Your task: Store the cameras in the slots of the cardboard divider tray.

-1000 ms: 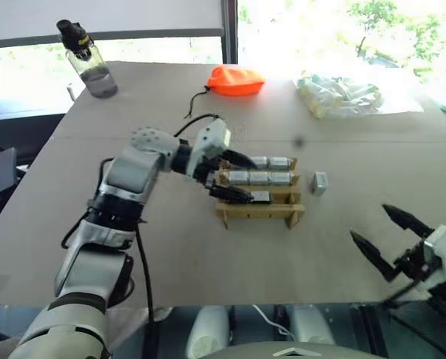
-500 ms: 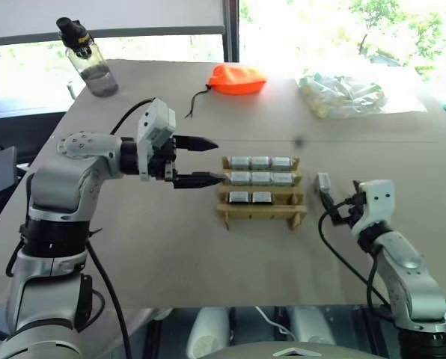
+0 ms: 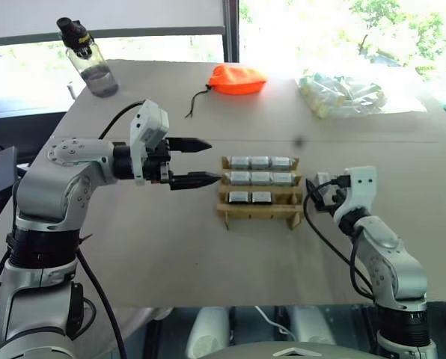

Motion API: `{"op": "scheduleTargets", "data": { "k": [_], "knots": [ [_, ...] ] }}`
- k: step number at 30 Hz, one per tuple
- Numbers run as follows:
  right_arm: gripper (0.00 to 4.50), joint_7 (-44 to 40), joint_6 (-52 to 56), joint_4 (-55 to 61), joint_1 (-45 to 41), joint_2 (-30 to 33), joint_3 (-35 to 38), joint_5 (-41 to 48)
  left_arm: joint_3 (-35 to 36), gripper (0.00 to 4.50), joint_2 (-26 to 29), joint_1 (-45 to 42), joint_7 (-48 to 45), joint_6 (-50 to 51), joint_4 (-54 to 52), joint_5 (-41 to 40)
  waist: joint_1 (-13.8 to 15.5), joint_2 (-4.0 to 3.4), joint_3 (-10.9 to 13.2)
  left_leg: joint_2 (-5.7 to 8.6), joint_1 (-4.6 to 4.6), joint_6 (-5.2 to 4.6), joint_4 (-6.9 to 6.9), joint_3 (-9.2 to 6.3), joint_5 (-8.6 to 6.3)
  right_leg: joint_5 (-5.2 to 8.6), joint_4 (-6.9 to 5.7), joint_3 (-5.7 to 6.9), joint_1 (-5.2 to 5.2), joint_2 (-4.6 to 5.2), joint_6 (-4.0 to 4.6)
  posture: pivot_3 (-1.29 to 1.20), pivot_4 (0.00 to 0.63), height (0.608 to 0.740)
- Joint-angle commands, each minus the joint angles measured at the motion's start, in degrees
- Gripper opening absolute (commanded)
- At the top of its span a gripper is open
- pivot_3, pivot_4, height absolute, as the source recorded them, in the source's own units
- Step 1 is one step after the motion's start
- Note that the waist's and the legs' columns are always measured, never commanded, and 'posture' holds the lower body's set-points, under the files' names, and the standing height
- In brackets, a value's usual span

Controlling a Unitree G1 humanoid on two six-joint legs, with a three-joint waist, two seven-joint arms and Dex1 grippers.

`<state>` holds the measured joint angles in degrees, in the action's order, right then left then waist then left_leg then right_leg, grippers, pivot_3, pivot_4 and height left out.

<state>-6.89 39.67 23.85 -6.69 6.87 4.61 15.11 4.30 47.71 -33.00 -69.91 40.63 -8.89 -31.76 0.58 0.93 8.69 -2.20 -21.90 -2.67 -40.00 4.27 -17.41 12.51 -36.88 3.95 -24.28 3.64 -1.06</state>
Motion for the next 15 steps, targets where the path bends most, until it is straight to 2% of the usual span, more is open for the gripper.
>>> {"op": "scheduleTargets", "data": {
  "k": [1,3,6,8,15],
  "knots": [
    [3.66,0.39,1.15,1.71,-1.16,0.51,1.13,0.85,0.62,4.5,0.21,-1.63,0.71,-0.91,-1.29,-0.9,0.04,0.0,0.0,0.0,0.0,0.0,0.0,0.0,0.0,0.0,0.0,0.0,0.0,0.0,0.0,0.0,0.15,0.74],
    [2.66,0.38,1.88,1.6,-1.04,0.63,1.28,1.14,0.42,4.5,0.36,-1.93,0.71,-1.27,-0.96,-0.65,0.06,0.0,0.0,0.0,0.01,0.0,0.0,0.0,0.0,0.0,0.0,0.0,0.01,0.0,0.0,0.0,0.15,0.74],
    [1.44,0.6,2.08,1.71,-1.08,0.78,1.4,1.1,0.23,4.5,0.5,-1.79,0.59,-1.7,-0.74,-0.41,-0.03,0.0,0.0,0.0,0.02,0.0,0.0,0.01,0.0,0.0,0.0,-0.01,0.01,0.0,0.0,0.0,0.15,0.74],
    [0.8,0.85,2.88,2.1,-1.1,0.75,1.59,1.37,0.17,4.5,0.52,-1.65,0.61,-1.77,-0.8,-0.48,-0.06,0.0,0.0,0.0,0.02,0.0,0.0,0.01,0.0,0.0,0.0,-0.01,0.01,-0.01,0.0,0.0,0.15,0.74],
    [0.78,0.31,4.55,4.91,-1.27,3.47,2.38,1.68,-1.07,4.5,0.33,-1.38,-0.53,-1.88,-0.84,-0.71,0.01,0.0,0.0,-0.01,0.01,0.0,0.0,0.01,0.0,0.0,0.0,-0.01,0.01,-0.01,0.0,0.0,0.15,0.74]
  ]
}}
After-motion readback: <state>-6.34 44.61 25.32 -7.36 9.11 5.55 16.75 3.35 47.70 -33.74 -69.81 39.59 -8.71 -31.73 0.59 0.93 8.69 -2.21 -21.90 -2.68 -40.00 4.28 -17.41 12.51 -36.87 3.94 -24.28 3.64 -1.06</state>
